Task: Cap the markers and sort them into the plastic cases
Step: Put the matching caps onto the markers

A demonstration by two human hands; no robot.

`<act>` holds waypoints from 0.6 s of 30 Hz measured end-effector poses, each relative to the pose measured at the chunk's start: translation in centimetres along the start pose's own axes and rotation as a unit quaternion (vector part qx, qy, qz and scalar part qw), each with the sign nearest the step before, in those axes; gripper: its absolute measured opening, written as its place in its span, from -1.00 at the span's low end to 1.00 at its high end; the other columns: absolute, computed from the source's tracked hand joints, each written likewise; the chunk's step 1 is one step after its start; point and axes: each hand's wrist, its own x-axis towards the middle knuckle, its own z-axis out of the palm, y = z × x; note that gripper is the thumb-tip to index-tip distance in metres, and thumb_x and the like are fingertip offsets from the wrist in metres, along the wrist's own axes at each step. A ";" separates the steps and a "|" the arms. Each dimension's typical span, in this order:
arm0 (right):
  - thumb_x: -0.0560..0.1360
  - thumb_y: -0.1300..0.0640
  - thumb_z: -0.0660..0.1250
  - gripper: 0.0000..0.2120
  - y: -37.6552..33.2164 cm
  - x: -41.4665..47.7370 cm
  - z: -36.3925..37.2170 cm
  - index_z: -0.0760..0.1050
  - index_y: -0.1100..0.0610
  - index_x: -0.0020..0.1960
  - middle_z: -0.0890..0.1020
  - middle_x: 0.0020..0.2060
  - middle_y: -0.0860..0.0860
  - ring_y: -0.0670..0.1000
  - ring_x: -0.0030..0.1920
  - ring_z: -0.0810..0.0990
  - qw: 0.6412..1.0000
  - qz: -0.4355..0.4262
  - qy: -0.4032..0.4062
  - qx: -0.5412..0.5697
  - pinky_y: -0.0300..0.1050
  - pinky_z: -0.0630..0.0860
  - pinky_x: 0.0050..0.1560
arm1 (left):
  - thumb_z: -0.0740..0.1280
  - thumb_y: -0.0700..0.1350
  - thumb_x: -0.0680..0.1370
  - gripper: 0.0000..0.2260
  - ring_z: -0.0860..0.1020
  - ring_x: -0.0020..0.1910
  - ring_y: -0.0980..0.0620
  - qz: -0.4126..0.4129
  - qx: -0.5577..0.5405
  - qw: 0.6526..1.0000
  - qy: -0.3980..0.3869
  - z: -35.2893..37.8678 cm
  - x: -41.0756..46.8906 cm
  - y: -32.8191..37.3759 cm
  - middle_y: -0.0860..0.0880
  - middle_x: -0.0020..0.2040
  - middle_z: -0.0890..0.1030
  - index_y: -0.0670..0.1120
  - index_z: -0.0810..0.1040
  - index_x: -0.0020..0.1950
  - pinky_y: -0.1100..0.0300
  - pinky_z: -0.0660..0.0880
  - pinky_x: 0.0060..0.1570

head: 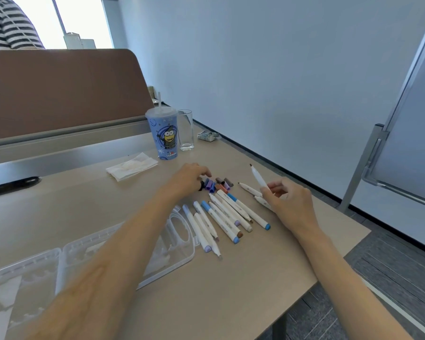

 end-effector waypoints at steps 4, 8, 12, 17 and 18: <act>0.47 -0.07 0.40 -0.87 0.2 0.1 0.3 0.59 -0.03 -0.06 0.62 -0.20 -0.18 -0.19 -0.16 0.57 1.000 -0.012 -0.017 -0.014 -0.35 0.43 -0.20 | 0.21 -0.29 0.57 -0.68 0.49 0.20 -0.06 -0.028 -0.003 0.999 -0.028 0.0 0.2 -1.0 -0.10 0.24 0.56 -0.08 0.51 0.29 0.15 0.39 0.15; 0.48 -0.06 0.40 -0.86 0.4 0.2 0.2 0.58 -0.01 -0.05 0.62 -0.18 -0.16 -0.18 -0.15 0.57 1.000 -0.016 -0.021 -0.014 -0.29 0.47 -0.16 | 0.23 -0.19 0.61 -0.70 0.48 0.23 -0.04 -0.042 -0.022 0.998 -0.041 0.1 0.2 -1.1 -0.08 0.28 0.54 -0.08 0.46 0.35 0.17 0.36 0.18; 0.48 -0.05 0.40 -0.89 0.4 0.1 0.3 0.57 -0.04 -0.06 0.60 -0.20 -0.19 -0.18 -0.16 0.56 0.999 -0.020 -0.027 -0.017 -0.31 0.45 -0.19 | 0.29 -0.18 0.59 -0.65 0.49 0.14 0.00 -0.052 -0.054 0.996 -0.041 0.2 -0.1 -1.1 -0.07 0.26 0.55 -0.07 0.41 0.38 0.23 0.36 0.09; 0.47 -0.04 0.42 -0.91 0.4 0.1 0.3 0.58 -0.04 -0.08 0.61 -0.22 -0.20 -0.19 -0.17 0.57 0.999 -0.021 -0.025 -0.014 -0.31 0.45 -0.18 | 0.30 -0.12 0.59 -0.63 0.46 0.22 -0.04 -0.075 -0.059 0.995 -0.036 0.2 -0.6 -1.0 -0.09 0.30 0.50 -0.12 0.40 0.39 0.25 0.32 0.08; 0.47 -0.03 0.42 -0.91 0.4 0.1 0.3 0.58 -0.04 -0.08 0.61 -0.22 -0.20 -0.19 -0.17 0.57 0.999 -0.022 -0.025 -0.013 -0.31 0.45 -0.18 | 0.30 -0.12 0.60 -0.64 0.46 0.23 -0.05 -0.079 -0.061 0.994 -0.033 0.3 -0.8 -0.9 -0.11 0.29 0.50 -0.14 0.41 0.38 0.25 0.33 0.09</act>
